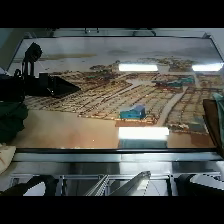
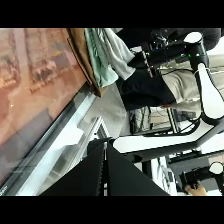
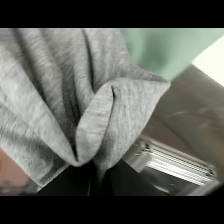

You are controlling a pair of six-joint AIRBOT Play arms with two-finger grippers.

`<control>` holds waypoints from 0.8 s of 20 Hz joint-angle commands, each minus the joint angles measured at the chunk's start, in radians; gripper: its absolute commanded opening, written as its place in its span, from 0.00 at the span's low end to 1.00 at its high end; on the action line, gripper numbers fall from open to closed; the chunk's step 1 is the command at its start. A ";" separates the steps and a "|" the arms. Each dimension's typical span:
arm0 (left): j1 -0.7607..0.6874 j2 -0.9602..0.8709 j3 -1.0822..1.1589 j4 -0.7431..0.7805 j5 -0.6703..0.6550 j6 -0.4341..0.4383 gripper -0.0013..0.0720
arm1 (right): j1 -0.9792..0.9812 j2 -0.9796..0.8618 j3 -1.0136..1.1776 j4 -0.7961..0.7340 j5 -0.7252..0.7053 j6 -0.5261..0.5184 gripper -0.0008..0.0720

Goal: Fold the shirts.

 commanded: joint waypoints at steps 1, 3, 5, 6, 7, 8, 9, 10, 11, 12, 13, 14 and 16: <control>-0.001 -0.001 0.000 0.000 0.000 0.002 0.04 | -0.003 0.003 -0.073 -0.154 -0.064 0.015 0.04; -0.001 -0.001 0.000 0.000 0.000 0.001 0.04 | -0.001 0.003 -0.084 -0.148 -0.083 0.016 0.04; -0.001 -0.001 0.000 0.000 0.000 0.001 0.04 | -0.001 0.003 -0.084 -0.143 -0.087 0.016 0.40; -0.001 -0.001 0.000 0.000 0.000 0.001 0.04 | -0.001 0.003 -0.084 -0.143 -0.087 0.016 0.78; -0.001 -0.001 0.000 0.000 0.000 0.001 0.04 | -0.001 0.003 -0.084 -0.142 -0.083 0.016 0.99; -0.001 -0.001 0.000 0.000 -0.001 0.001 0.04 | -0.001 0.003 -0.084 -0.134 -0.076 0.016 0.99; -0.001 -0.001 0.000 0.000 -0.001 0.001 0.04 | -0.001 0.003 -0.084 -0.113 -0.061 0.016 0.99; -0.001 -0.001 0.000 0.000 -0.001 0.001 0.04 | -0.001 0.003 -0.083 -0.086 -0.033 0.023 0.99; -0.001 -0.001 0.000 -0.001 0.000 0.001 0.04 | -0.001 0.006 -0.083 -0.063 -0.002 0.040 0.98; -0.001 -0.001 0.000 -0.001 0.000 0.001 0.04 | 0.002 0.014 -0.082 -0.024 0.025 0.051 0.98; -0.001 -0.001 0.000 -0.002 0.000 0.001 0.04 | 0.010 0.025 -0.076 0.017 0.041 0.061 0.97; -0.001 -0.001 0.000 -0.003 0.001 0.001 0.04 | 0.029 0.029 -0.055 0.057 0.060 0.070 0.97; 0.000 0.000 0.011 -0.008 0.000 0.001 0.03 | 0.083 0.030 0.024 0.108 0.113 0.083 0.69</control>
